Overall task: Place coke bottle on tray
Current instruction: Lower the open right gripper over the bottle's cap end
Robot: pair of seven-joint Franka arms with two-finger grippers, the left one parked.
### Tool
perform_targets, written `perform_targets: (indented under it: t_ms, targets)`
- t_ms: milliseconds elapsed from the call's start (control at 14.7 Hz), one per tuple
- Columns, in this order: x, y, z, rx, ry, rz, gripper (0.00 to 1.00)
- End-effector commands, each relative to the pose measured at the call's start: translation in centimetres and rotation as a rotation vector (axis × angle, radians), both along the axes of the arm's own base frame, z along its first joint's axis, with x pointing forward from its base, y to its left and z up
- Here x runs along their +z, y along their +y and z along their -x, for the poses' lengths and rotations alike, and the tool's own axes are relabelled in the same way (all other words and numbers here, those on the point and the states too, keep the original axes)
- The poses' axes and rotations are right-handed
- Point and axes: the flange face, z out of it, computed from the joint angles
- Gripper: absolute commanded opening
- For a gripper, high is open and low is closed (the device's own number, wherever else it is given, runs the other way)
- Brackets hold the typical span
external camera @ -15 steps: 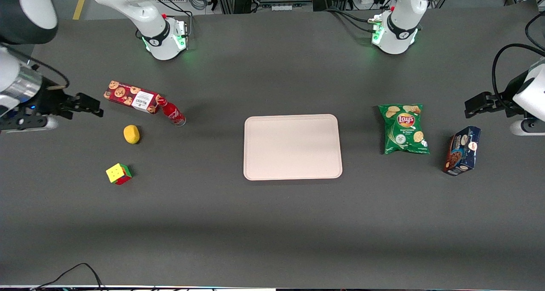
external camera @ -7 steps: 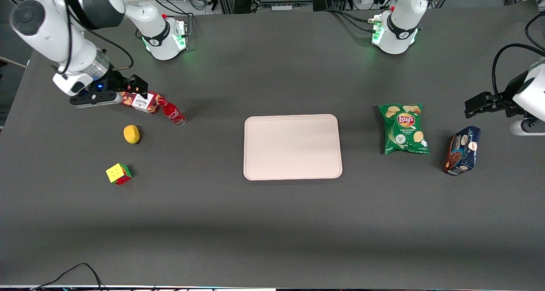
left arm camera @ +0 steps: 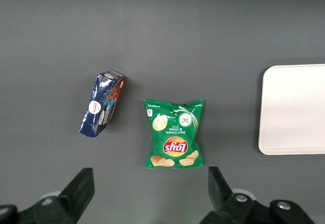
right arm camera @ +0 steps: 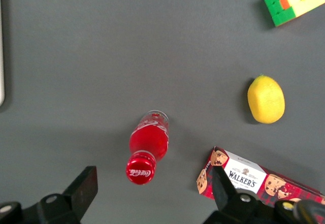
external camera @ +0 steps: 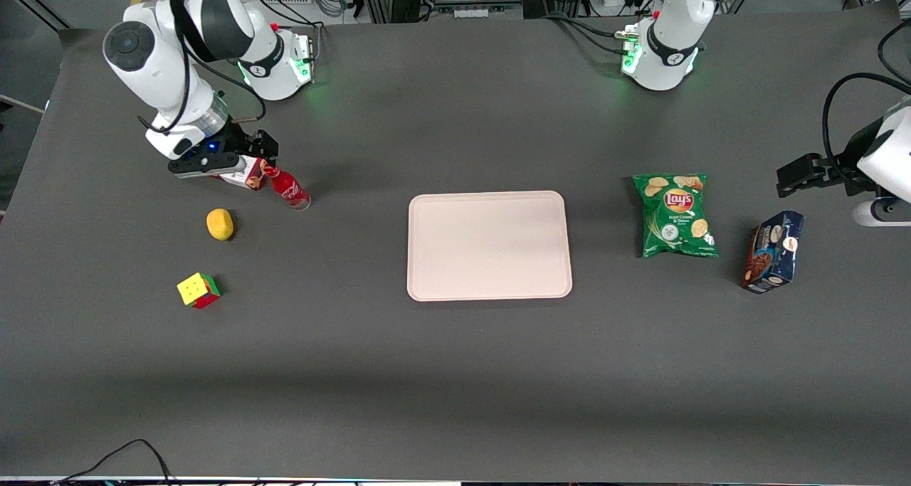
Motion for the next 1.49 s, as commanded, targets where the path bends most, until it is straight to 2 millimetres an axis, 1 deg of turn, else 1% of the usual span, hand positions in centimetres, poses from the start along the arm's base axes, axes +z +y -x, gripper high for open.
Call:
perform_targets:
  t_ms: [0, 204, 340, 679, 815, 951, 1154, 1426]
  targets:
    - [-2.2, 0.5, 1.4, -0.007, -0.014, -0.003, 1.0]
    - [-3.6, 0.6, 1.2, -0.005, 0.002, -0.003, 1.0]
    - [-4.3, 1.4, 1.3, 0.015, 0.006, 0.003, 1.0]
    - [-5.8, 1.6, 0.8, 0.017, 0.008, -0.003, 1.0]
    - [-6.0, 1.6, 0.7, 0.017, 0.01, -0.004, 0.97]
    - [-6.0, 1.8, 0.9, 0.021, 0.013, -0.001, 0.91]
    - [-5.9, 2.7, 1.2, 0.021, 0.018, 0.007, 0.91]
    - [-5.9, 2.7, 1.4, 0.02, 0.03, 0.012, 0.91]
